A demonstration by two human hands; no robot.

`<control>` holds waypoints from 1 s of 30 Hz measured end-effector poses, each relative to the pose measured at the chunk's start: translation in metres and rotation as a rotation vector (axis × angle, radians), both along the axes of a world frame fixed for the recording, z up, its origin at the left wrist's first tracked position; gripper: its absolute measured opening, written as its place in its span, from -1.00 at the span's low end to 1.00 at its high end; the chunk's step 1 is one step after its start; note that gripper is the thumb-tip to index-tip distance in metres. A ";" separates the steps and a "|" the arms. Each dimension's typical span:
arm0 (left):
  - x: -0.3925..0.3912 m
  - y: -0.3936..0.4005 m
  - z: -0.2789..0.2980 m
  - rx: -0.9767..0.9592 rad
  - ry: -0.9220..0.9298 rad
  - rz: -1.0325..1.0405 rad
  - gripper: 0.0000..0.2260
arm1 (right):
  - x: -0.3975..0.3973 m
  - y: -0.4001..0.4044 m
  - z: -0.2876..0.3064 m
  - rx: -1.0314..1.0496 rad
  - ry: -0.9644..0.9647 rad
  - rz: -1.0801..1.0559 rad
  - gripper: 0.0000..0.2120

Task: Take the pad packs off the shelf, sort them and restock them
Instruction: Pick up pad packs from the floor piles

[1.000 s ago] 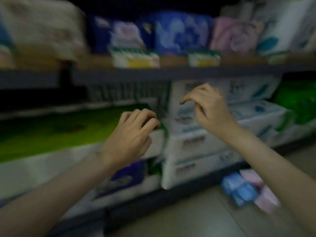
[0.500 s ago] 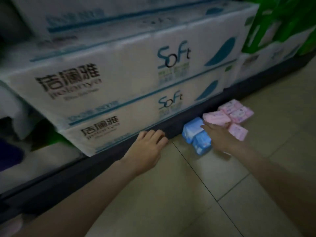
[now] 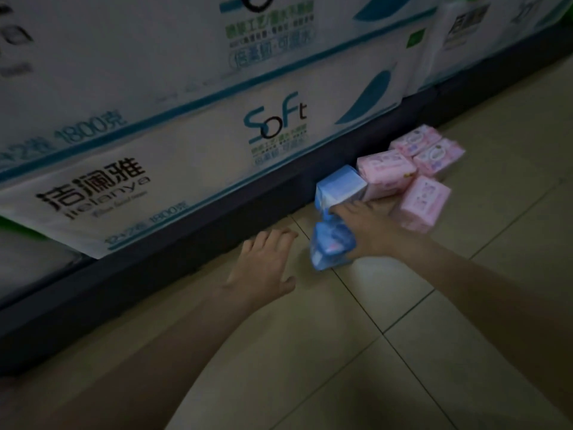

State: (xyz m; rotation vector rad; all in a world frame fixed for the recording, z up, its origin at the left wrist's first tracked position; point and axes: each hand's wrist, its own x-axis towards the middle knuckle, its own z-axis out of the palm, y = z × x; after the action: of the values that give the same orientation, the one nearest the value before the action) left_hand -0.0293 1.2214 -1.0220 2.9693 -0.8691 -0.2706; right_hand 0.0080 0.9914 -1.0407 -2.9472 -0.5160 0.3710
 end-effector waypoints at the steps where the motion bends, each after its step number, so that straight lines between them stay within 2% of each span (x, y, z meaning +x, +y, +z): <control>1: 0.000 -0.003 -0.003 0.009 0.043 0.034 -0.27 | -0.006 0.010 0.000 0.075 0.032 0.044 -0.29; 3: -0.002 -0.008 -0.007 0.006 0.097 0.080 -0.17 | -0.019 0.028 -0.001 0.120 0.085 0.134 -0.24; 5: -0.004 -0.007 -0.016 -0.013 0.120 0.112 -0.16 | -0.022 0.037 -0.001 0.173 0.156 0.154 -0.19; 8: -0.005 -0.001 -0.020 0.006 0.133 0.130 -0.18 | 0.001 0.026 0.010 0.346 0.268 -0.018 -0.28; 10: -0.005 0.001 -0.020 -0.005 0.130 0.127 -0.19 | 0.024 0.009 0.010 0.387 0.139 -0.172 -0.36; 12: -0.004 -0.001 -0.022 -0.022 0.101 0.104 -0.18 | 0.042 -0.005 0.003 0.208 0.056 -0.179 -0.30; 16: -0.008 -0.016 -0.027 0.025 0.085 0.060 -0.15 | 0.057 -0.003 -0.011 -0.080 0.023 -0.136 -0.16; 18: -0.006 -0.020 -0.026 0.132 0.035 -0.002 -0.17 | 0.056 0.003 -0.011 -0.172 -0.004 -0.103 -0.23; 20: 0.004 -0.017 -0.022 0.165 0.027 -0.023 -0.23 | 0.048 0.002 -0.010 -0.240 -0.160 -0.067 -0.36; 22: 0.015 -0.003 -0.011 0.138 0.118 0.008 -0.26 | 0.037 0.004 -0.008 -0.181 -0.313 -0.052 -0.40; 26: 0.025 0.045 0.025 0.031 0.412 0.030 -0.23 | 0.011 0.030 0.019 0.168 -0.163 -0.209 -0.27; 28: 0.022 0.074 0.054 0.053 0.476 0.005 -0.25 | -0.002 0.050 0.047 0.302 -0.126 -0.228 -0.30; 30: 0.017 0.103 0.092 0.084 0.480 -0.029 -0.28 | -0.014 0.078 0.083 0.372 -0.128 -0.150 -0.30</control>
State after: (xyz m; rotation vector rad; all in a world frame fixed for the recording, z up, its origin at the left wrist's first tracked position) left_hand -0.0126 1.3242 -0.9304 2.7642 -0.8479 -0.9900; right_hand -0.0057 1.0696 -0.9580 -2.6345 -0.3320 0.0604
